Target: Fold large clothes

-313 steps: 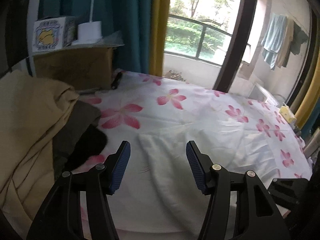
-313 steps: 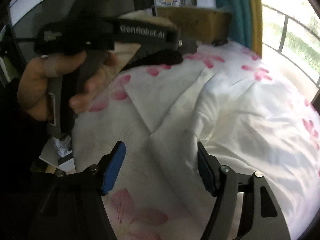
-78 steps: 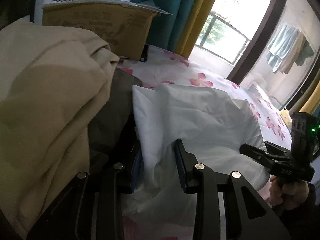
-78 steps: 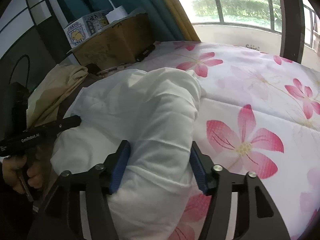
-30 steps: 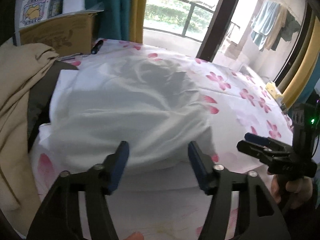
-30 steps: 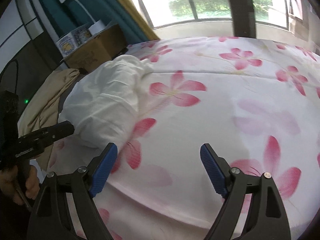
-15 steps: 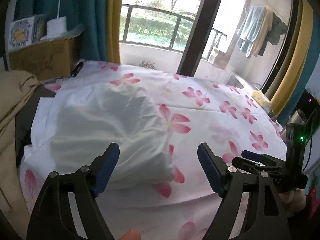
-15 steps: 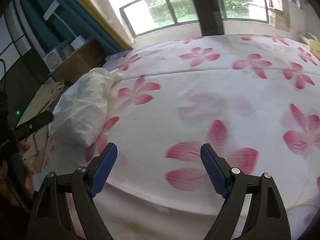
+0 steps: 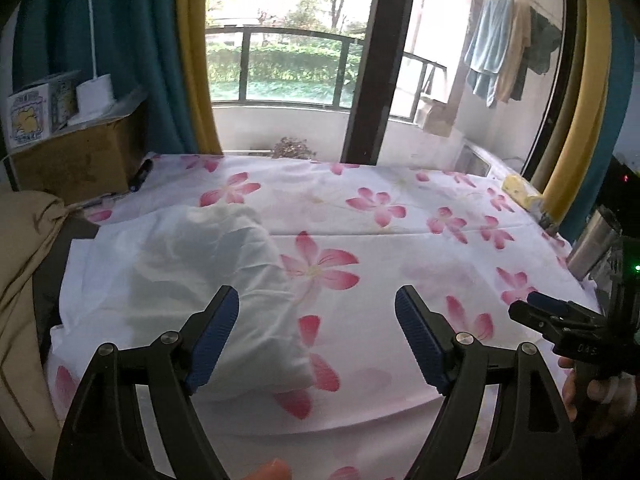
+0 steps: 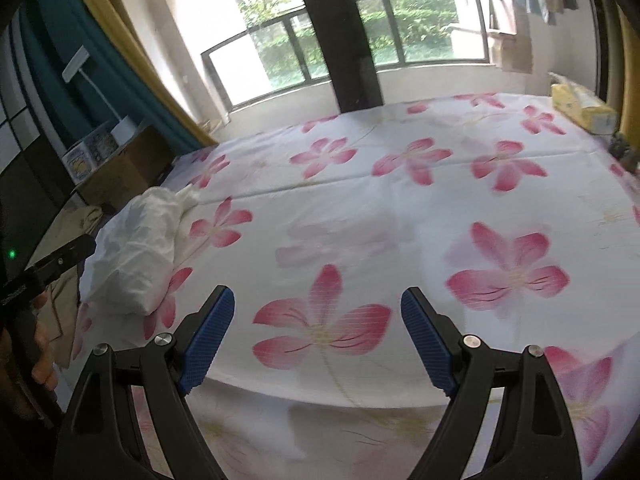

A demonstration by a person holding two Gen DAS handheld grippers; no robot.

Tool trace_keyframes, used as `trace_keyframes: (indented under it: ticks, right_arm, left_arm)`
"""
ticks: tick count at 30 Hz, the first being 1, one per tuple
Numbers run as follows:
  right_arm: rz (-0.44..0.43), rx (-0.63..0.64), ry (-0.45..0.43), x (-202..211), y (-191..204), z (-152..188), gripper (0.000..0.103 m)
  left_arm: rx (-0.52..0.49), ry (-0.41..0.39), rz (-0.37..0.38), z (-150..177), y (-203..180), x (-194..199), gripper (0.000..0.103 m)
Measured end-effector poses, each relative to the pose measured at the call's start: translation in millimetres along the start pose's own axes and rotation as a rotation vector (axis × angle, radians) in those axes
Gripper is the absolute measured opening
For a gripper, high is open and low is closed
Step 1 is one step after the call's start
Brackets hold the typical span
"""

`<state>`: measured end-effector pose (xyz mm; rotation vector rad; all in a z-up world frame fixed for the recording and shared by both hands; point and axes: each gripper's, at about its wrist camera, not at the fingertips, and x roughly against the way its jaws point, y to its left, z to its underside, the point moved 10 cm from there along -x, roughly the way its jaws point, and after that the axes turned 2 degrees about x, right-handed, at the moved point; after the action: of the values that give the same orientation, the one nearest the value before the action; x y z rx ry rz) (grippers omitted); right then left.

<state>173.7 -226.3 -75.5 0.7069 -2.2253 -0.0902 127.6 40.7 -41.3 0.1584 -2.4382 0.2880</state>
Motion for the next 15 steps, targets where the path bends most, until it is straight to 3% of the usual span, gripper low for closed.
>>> trace_keyframes:
  ticks: [11, 15]
  right_arm:
    - [0.132, 0.069, -0.105, 48.7, -16.1, -25.0, 0.087]
    - [0.166, 0.101, -0.149, 66.7, -15.4, -35.7, 0.095]
  left_arm:
    - [-0.036, -0.143, 0.033, -30.4, -22.2, 31.4, 0.083]
    - [-0.047, -0.188, 0.043, -41.4, -25.5, 43.1, 0.083]
